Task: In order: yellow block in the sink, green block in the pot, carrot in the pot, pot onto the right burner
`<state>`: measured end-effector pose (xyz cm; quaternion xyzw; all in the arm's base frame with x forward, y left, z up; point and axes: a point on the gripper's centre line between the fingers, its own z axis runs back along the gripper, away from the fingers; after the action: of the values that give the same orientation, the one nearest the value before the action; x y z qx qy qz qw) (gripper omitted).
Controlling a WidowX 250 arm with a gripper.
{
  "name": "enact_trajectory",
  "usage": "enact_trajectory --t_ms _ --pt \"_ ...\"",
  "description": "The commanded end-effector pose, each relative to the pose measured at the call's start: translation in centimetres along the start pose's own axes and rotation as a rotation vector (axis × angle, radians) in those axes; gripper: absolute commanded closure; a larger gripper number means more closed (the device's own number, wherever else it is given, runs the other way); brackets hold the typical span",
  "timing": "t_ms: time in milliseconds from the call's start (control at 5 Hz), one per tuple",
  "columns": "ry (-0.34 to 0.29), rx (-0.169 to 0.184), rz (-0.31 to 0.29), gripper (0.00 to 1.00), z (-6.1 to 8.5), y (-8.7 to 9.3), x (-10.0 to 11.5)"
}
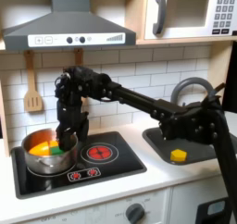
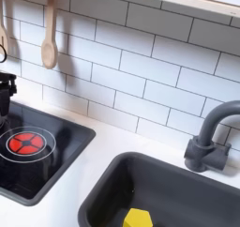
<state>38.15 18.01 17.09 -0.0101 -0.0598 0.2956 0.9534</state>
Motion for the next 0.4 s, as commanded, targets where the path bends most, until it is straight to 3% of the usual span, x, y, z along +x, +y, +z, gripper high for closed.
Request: enact_trajectory --t_ms 0,200 --pt "0.025 -0.004 0.025 0.0 -1.6 0.68 0.14" --pt "0.003 -0.01 0.007 0.0 -0.79 -0.01 0.15"
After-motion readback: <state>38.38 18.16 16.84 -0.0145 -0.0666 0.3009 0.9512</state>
